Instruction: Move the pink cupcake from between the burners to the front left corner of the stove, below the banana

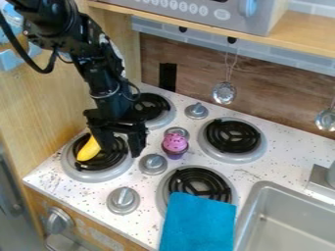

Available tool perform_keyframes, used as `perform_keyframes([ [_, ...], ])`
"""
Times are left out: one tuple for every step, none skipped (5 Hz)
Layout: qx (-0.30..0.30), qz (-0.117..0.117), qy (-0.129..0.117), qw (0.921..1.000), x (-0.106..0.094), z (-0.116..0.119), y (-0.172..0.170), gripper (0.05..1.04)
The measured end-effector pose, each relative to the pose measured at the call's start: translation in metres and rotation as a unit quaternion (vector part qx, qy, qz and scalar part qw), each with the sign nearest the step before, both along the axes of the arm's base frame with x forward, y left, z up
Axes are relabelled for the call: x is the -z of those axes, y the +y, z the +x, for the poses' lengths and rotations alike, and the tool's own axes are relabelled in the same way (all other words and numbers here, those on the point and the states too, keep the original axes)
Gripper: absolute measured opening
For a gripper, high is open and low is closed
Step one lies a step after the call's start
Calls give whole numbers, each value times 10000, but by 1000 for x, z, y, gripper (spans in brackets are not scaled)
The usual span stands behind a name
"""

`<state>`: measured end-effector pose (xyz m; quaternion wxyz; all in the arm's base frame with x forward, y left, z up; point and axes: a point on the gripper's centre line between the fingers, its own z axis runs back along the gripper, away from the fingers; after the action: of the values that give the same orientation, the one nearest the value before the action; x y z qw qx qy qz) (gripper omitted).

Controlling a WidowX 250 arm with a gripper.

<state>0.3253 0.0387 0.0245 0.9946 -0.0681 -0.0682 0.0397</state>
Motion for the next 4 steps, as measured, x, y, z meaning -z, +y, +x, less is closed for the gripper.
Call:
perform_keyframes([
  [13,-29,182,9998,12,-4,-1,1009],
  [24,50,188,9998,22,11,2,1009],
  [240,244,122,9993,26,30,-5,1009],
  [474,405,-131,9980,27,51,-10,1009],
])
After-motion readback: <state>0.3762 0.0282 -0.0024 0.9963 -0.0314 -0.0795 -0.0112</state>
